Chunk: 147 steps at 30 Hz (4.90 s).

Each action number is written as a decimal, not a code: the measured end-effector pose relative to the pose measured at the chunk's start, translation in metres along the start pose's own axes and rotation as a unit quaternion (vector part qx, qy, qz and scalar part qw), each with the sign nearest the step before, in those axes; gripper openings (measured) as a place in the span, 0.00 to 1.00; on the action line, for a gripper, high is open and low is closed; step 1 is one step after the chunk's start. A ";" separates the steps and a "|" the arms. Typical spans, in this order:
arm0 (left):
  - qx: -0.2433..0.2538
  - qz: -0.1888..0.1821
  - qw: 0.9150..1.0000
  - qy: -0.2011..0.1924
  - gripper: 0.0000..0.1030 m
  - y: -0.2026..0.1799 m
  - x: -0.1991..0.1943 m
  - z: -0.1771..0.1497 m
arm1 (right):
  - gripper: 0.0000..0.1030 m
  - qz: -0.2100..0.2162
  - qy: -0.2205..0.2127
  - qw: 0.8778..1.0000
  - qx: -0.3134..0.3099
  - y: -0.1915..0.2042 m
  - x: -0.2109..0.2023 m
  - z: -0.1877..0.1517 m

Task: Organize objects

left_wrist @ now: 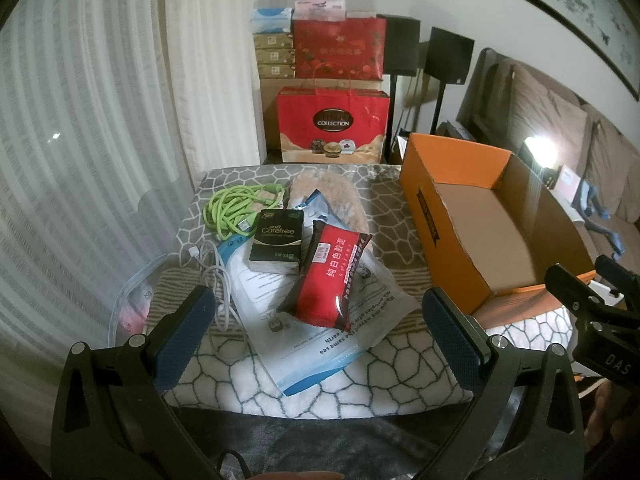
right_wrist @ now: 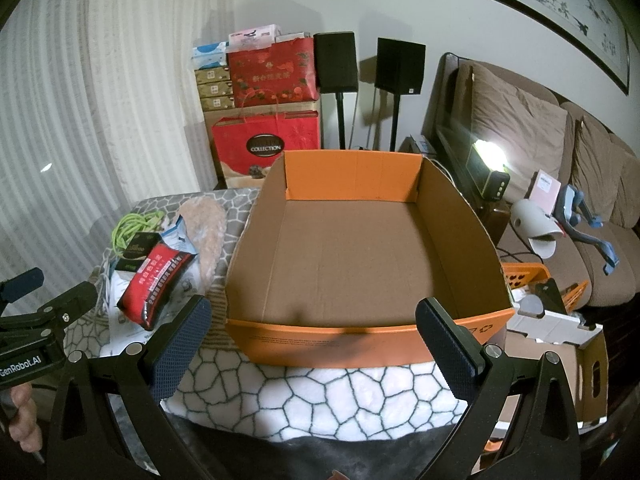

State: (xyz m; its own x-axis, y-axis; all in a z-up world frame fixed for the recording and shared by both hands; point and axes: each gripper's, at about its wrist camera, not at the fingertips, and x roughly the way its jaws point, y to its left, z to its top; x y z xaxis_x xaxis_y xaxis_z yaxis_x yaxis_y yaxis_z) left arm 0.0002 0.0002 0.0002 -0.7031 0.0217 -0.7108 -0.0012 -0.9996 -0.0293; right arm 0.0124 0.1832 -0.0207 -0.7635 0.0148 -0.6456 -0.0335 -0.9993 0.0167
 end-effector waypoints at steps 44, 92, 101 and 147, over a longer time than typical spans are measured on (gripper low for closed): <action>-0.002 -0.004 1.000 0.002 1.00 0.004 0.000 0.003 | 1.00 -0.004 0.000 1.000 0.004 -0.007 0.000 0.003; 0.042 -0.049 0.995 0.081 0.71 0.025 0.113 0.021 | 0.21 -0.073 0.155 0.983 0.060 -0.184 0.128 0.023; 0.097 -0.039 0.990 0.100 0.67 -0.004 0.126 0.013 | 0.07 -0.060 0.161 0.983 0.064 -0.187 0.131 0.020; 0.124 -0.169 0.977 0.026 0.39 -0.093 0.048 0.077 | 0.04 -0.019 0.144 0.988 0.060 -0.187 0.125 0.016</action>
State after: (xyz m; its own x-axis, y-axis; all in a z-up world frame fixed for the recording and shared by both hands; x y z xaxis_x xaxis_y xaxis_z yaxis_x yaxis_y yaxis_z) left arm -0.0882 0.0925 0.0227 -0.5960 0.3459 -0.7247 -0.4036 -0.9092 -0.1020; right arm -0.0874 0.3725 -0.0920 -0.5455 0.0249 -0.8377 -0.1475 -0.9868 0.0667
